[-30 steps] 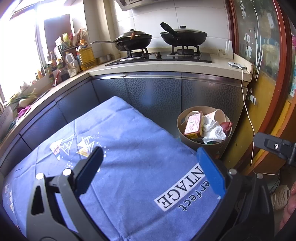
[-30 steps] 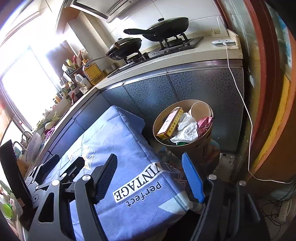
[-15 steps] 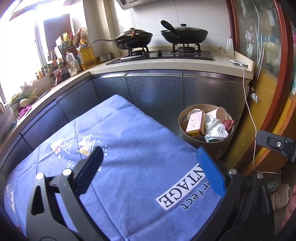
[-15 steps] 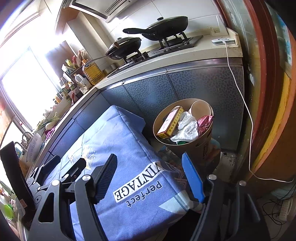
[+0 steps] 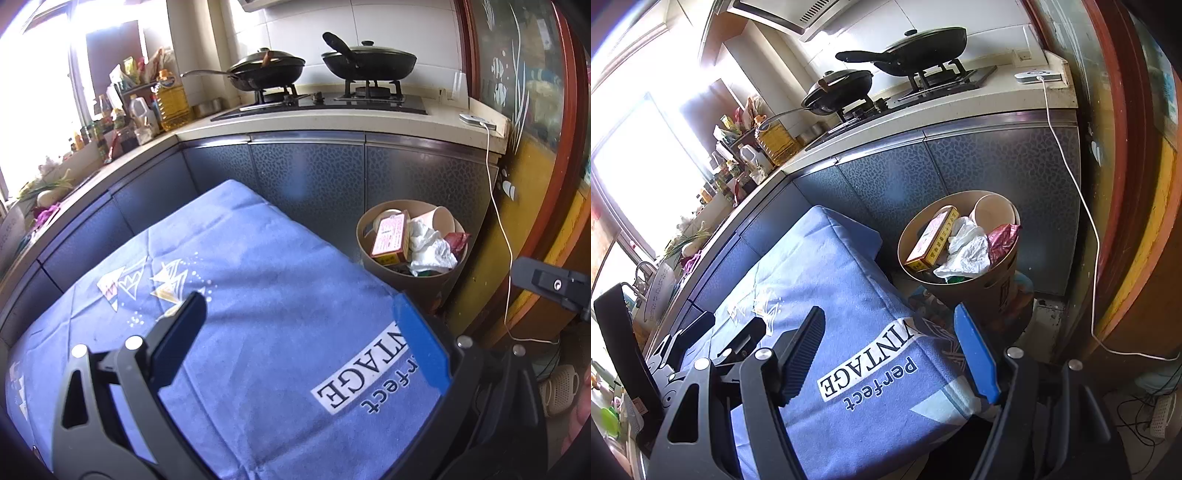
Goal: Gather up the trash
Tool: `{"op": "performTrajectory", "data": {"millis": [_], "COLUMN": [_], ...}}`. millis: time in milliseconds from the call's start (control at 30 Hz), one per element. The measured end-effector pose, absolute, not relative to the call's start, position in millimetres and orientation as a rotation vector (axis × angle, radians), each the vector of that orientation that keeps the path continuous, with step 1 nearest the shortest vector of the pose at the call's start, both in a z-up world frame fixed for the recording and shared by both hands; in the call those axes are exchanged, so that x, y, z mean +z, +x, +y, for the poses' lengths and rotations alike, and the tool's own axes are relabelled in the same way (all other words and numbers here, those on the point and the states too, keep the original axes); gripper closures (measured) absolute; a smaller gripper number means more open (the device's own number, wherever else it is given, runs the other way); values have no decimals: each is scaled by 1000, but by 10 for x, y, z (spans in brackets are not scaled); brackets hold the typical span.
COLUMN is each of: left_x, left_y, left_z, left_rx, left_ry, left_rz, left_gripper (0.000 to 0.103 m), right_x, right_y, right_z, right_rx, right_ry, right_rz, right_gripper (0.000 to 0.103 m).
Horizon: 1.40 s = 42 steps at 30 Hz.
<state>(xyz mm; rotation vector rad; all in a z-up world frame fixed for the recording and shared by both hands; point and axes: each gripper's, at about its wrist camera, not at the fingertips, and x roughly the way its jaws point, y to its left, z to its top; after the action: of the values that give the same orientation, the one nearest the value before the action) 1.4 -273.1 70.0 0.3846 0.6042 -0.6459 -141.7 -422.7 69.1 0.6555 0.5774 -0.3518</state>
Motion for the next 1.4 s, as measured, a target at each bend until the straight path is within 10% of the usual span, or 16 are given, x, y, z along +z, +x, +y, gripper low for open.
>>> {"op": "performTrajectory", "data": {"millis": [1400], "left_x": [523], "left_y": [139], "left_z": [-2756], "left_rx": [-627], "left_ry": [408], "left_rz": [701], "left_gripper": [6], "right_x": [630], "right_y": [-1371], "right_z": [-4225], "right_rx": [-342], "right_ry": [663], "right_rz": [595], "right_gripper": [32]}}
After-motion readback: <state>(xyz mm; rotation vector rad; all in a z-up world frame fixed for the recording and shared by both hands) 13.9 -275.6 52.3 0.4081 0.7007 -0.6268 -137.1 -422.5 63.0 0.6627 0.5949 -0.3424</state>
